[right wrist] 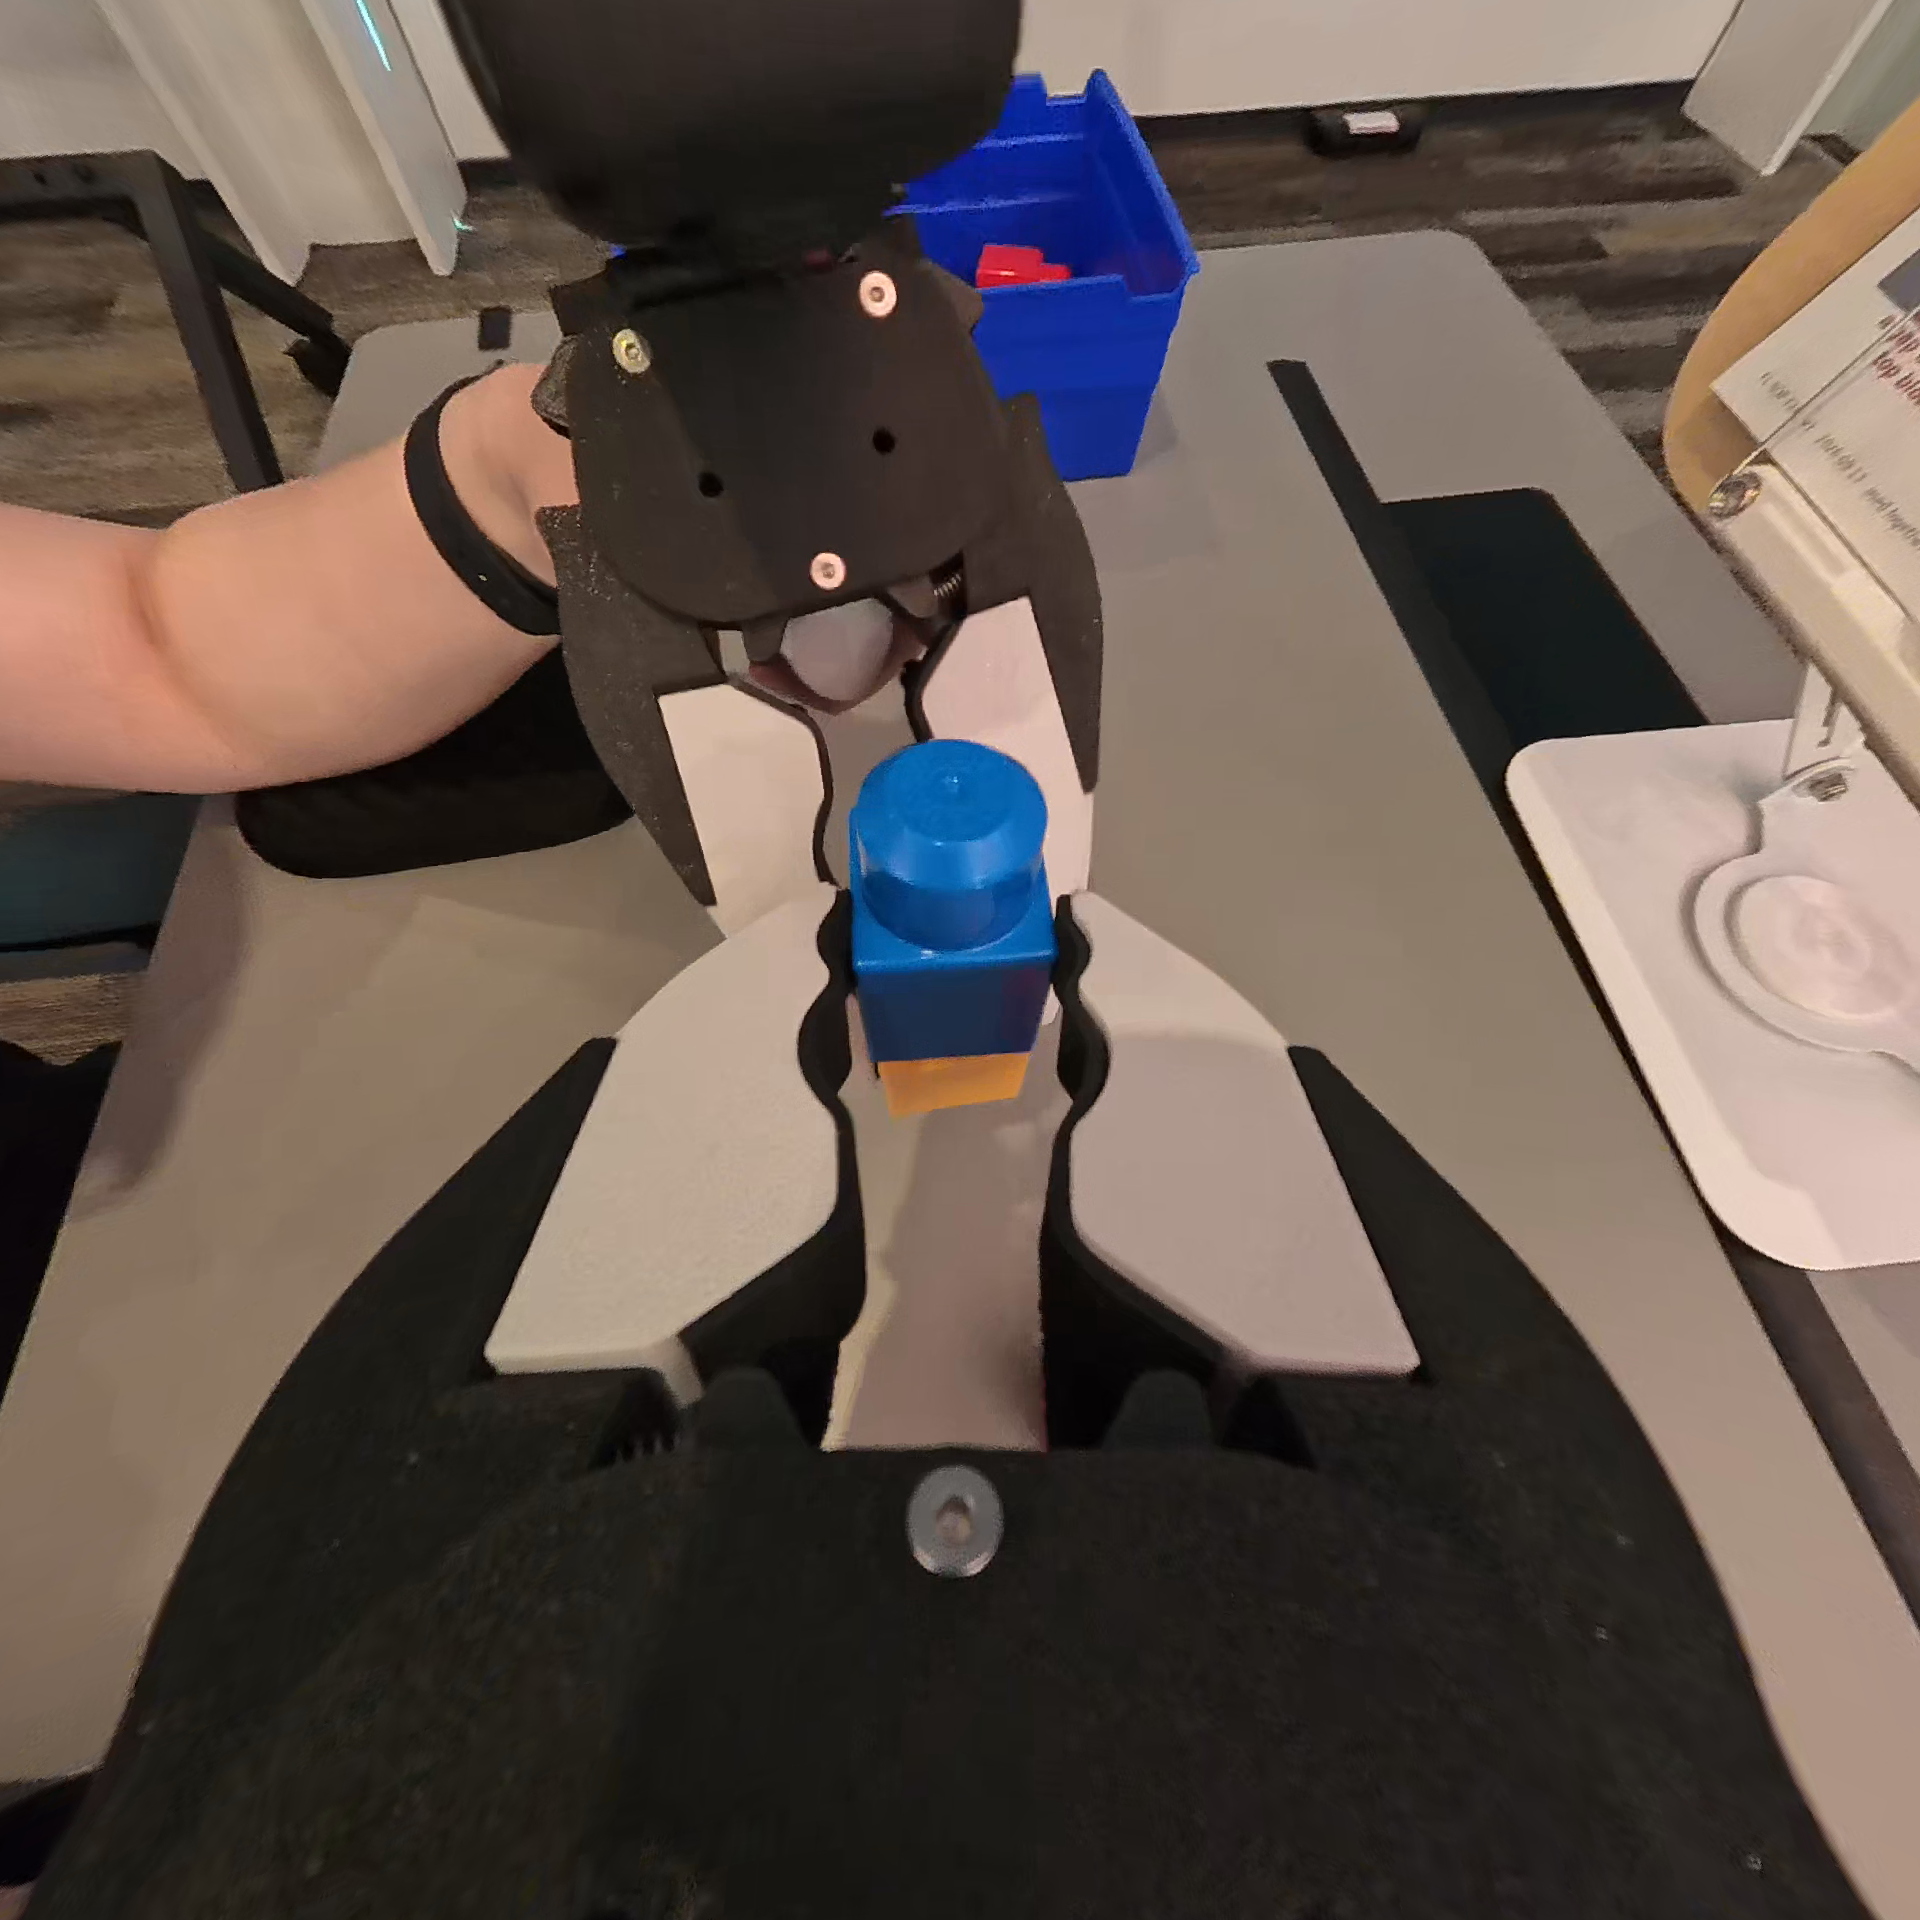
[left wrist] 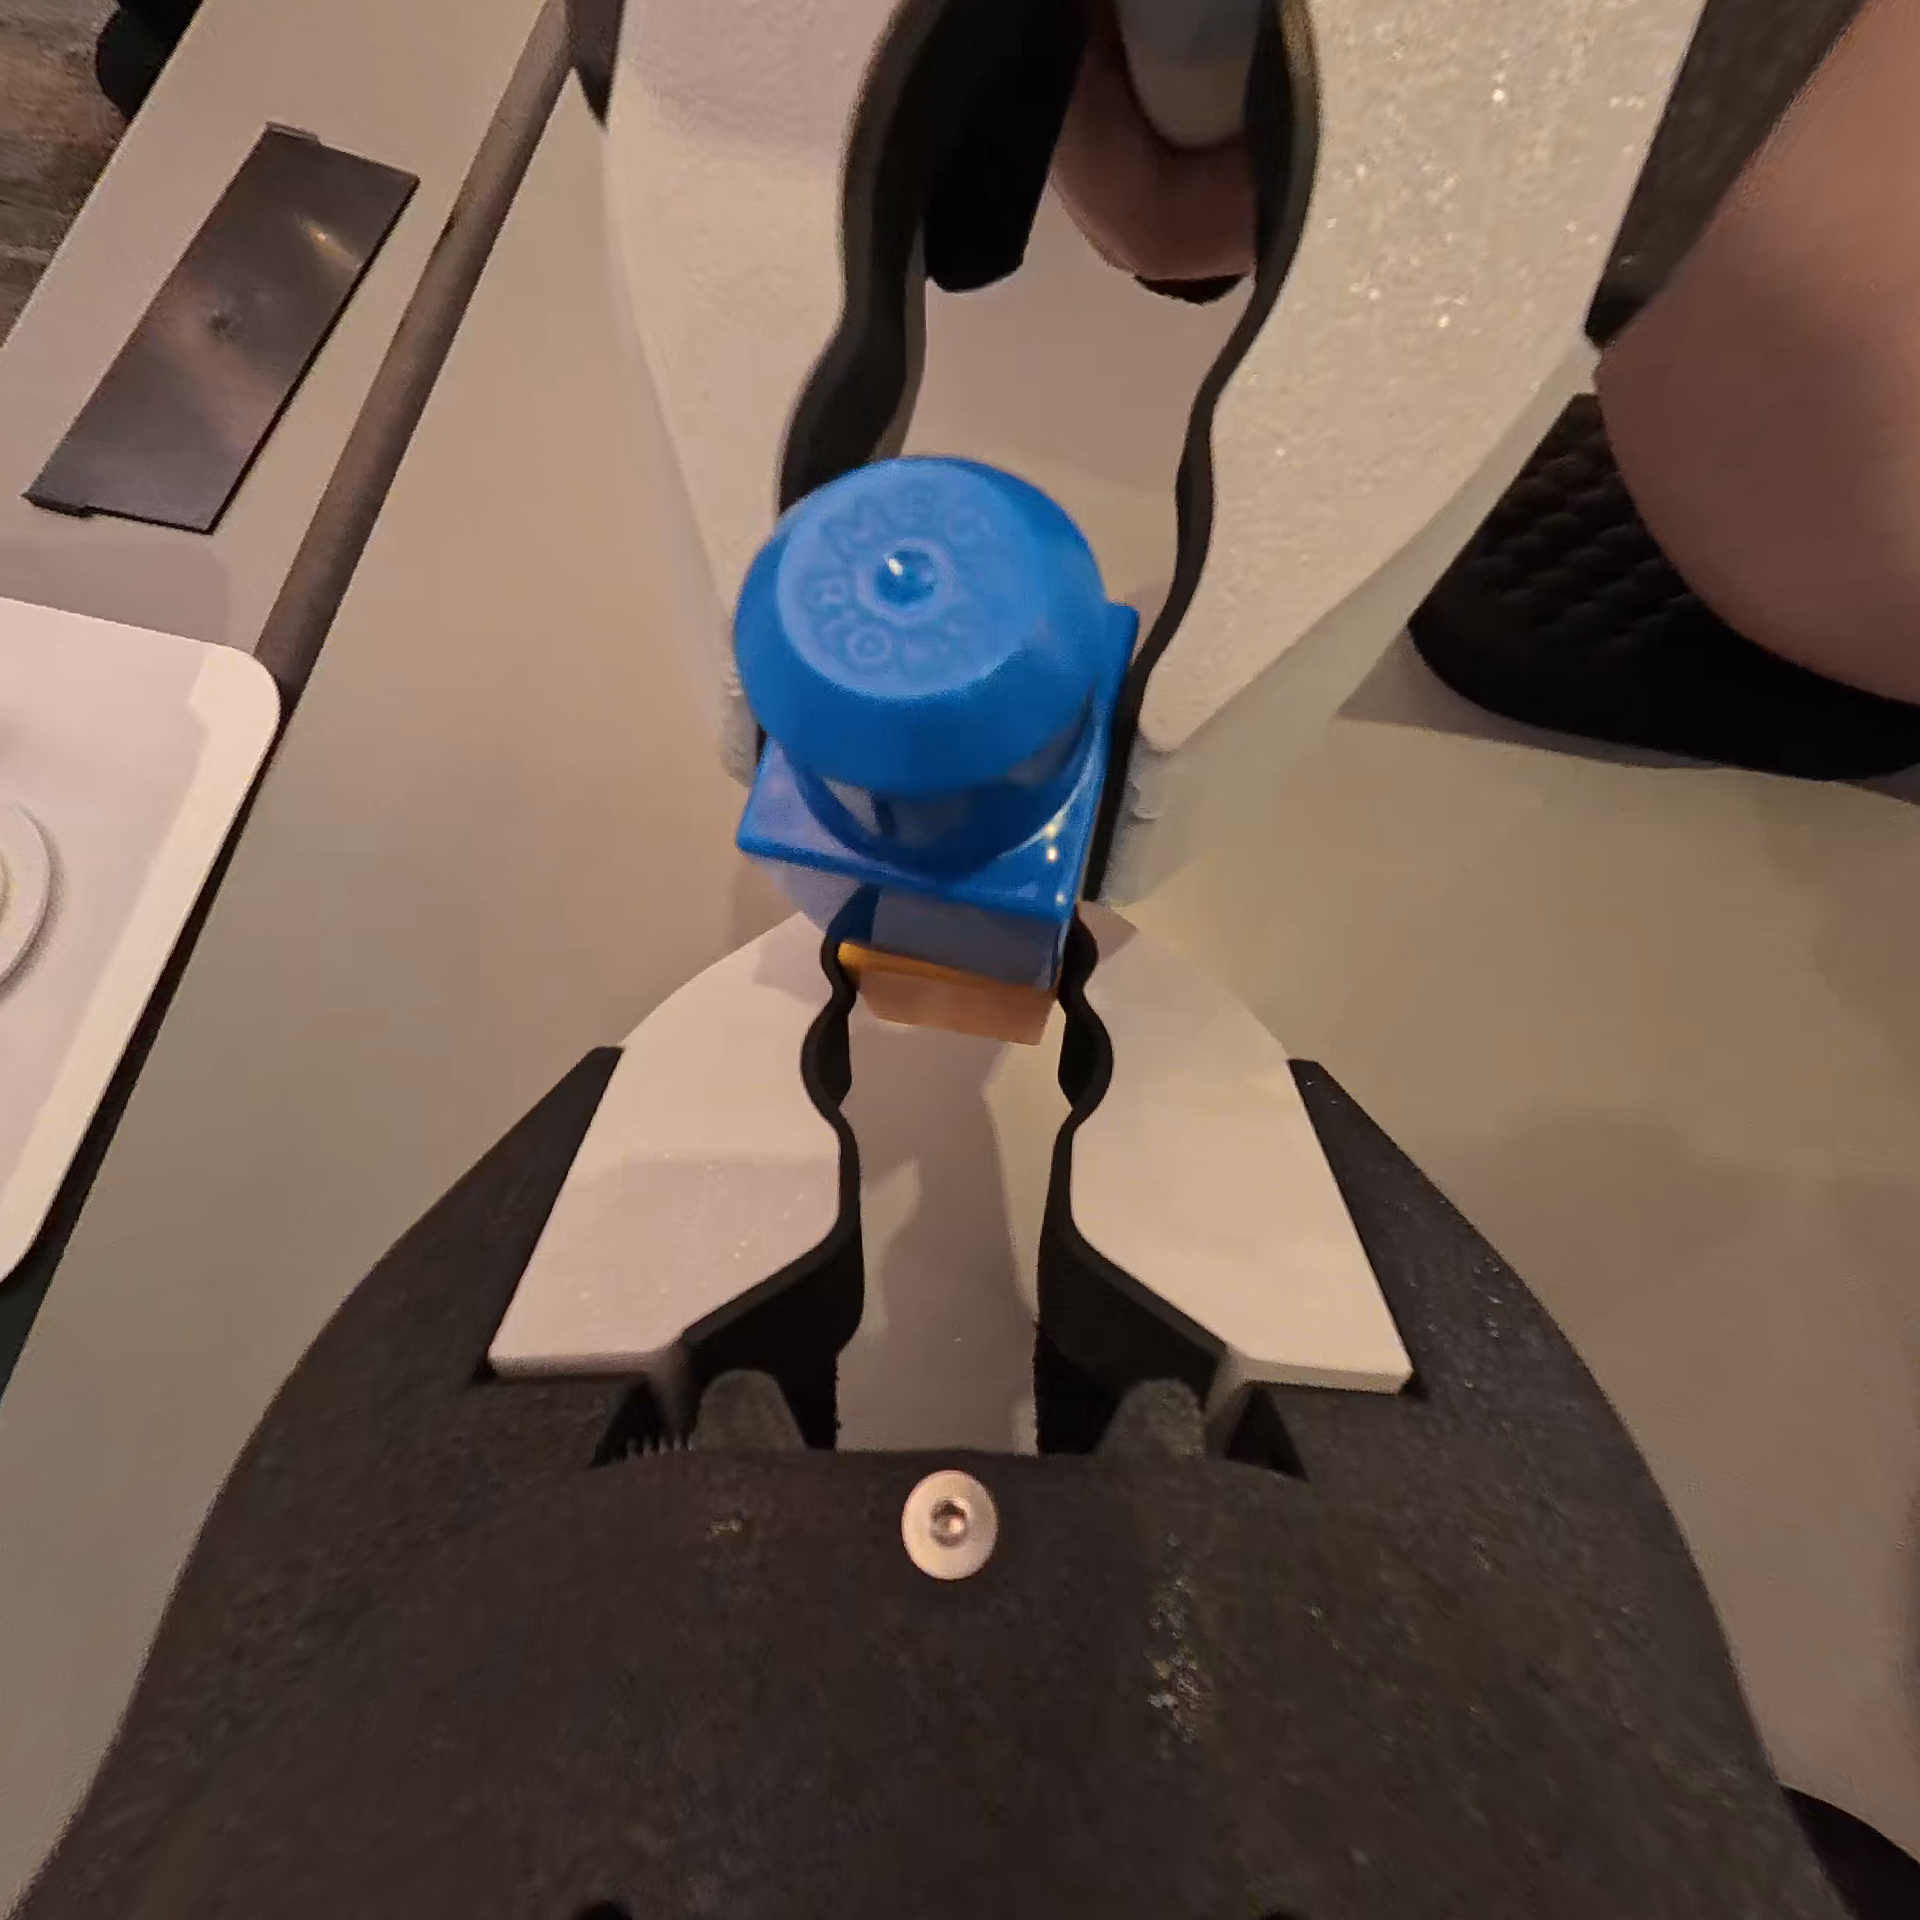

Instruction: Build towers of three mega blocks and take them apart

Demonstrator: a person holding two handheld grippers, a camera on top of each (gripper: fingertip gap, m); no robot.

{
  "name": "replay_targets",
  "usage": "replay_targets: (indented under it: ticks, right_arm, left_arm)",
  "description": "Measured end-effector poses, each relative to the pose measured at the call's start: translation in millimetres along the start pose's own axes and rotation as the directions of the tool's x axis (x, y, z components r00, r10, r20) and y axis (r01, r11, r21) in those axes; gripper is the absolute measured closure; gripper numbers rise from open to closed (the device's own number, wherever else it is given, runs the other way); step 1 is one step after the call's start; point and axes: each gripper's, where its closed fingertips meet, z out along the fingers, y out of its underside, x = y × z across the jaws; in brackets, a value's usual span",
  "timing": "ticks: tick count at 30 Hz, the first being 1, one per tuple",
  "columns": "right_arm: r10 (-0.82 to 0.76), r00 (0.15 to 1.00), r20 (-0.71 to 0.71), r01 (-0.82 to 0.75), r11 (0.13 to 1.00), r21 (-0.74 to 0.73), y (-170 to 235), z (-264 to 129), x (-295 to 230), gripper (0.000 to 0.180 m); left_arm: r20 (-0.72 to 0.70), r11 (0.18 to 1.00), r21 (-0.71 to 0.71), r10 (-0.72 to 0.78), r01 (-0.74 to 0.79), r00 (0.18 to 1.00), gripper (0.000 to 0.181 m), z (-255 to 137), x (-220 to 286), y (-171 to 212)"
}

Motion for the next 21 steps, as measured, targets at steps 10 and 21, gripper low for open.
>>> replay_targets:
  ticks: [10,21]
  right_arm:
    - [0.014,0.994,0.113,-0.016,1.000,0.020,5.0,-6.3,-12.2,0.144]
    - [0.120,0.987,0.111,-0.121,0.993,-0.001,8.9,-2.2,-5.6,0.144]
  left_arm:
    - [-0.161,0.999,0.029,-0.041,0.046,0.986,0.145,-0.7,20.4,-6.4]
    - [-0.175,0.994,0.011,-0.107,0.111,0.979,0.145,1.9,16.2,-4.2]
